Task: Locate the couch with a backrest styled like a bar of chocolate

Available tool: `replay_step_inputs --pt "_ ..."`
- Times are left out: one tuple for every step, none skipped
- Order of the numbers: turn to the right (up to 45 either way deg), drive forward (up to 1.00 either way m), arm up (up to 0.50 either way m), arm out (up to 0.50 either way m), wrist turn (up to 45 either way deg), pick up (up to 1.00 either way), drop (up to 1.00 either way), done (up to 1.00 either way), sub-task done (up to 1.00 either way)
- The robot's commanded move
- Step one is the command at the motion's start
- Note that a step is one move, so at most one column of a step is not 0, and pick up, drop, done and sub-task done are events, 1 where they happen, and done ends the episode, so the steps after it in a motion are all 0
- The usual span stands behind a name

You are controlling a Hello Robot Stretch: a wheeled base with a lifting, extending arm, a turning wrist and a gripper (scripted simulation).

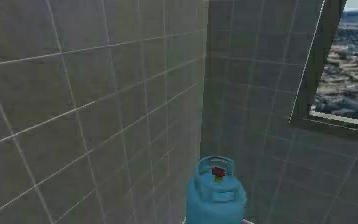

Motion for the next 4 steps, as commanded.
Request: replay_step_inputs --pt "45.0 0.00 0.00 0.00 0.0 0.00 0.00 0.00 0.00" --pt "45.0 0.00 0.00 0.00 0.0 0.00 0.00 0.00 0.00" --pt "45.0 0.00 0.00 0.00 0.0 0.00 0.00 0.00 0.00" --pt "18.0 0.00 0.00 0.00 0.0 0.00 0.00 0.00 0.00"
